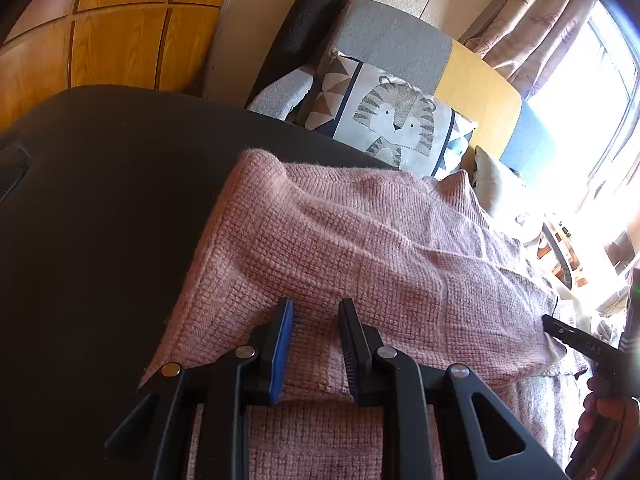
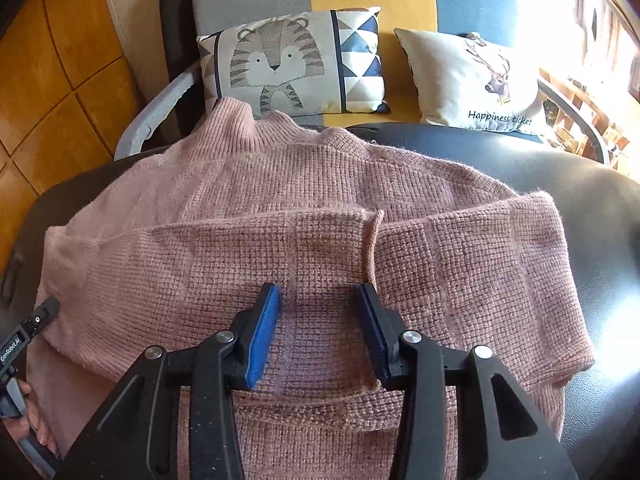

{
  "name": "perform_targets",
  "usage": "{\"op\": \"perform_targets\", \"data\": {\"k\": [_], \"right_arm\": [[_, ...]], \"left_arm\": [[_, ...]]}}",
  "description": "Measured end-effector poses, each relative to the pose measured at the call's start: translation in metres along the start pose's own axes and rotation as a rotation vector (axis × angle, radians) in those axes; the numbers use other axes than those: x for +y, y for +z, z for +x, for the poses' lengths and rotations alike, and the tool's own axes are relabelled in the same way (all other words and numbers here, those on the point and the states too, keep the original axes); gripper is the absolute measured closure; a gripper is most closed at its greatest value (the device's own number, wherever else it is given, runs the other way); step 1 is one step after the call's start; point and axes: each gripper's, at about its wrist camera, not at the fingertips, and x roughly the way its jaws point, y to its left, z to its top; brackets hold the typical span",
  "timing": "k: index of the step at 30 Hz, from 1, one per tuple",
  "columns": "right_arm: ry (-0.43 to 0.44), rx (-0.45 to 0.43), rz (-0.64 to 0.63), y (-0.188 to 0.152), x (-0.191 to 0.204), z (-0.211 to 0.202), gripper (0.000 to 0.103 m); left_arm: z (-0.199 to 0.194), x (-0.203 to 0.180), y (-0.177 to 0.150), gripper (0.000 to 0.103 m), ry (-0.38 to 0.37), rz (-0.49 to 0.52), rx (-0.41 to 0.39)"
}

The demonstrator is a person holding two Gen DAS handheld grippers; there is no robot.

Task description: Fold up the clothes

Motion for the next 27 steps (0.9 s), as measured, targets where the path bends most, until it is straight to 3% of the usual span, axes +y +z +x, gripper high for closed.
{"op": "perform_targets", "data": {"k": [3, 6, 10, 14, 19, 21, 27], "right_arm": [[0.003, 0.005, 0.001, 0.000, -0.004, -0.001, 0.058], [0.014, 0.012, 0.035, -0.002, -0.013, 0.000, 0.045], [0.052, -0.043, 0.103, -0.007, -0.025, -0.016, 0.046], [0.092, -0.099, 0.022, -0.010, -0.011, -0.025, 0.046], [0.037, -0.016, -0.019, -0.013, -0.007, -0.002, 0.046], [0.087, -0.024, 0.033, -0.017, -0.020, 0.002, 0.046], [0.145, -0.035, -0.029, -0.011, -0.023, -0.014, 0.046]], "left_arm": [[-0.001, 0.000, -0.001, 0.080, 0.015, 0.050, 0.004], [-0.005, 0.008, -0.003, 0.080, -0.001, 0.009, 0.003], [-0.018, 0.015, -0.006, 0.080, -0.010, -0.019, -0.067], [-0.005, 0.019, -0.008, 0.080, 0.004, -0.039, -0.039], [0.004, 0.027, -0.012, 0.080, -0.017, -0.053, -0.039], [0.004, 0.031, -0.014, 0.080, -0.034, -0.065, -0.042], [-0.005, 0.021, -0.007, 0.080, -0.018, -0.038, -0.065]]}}
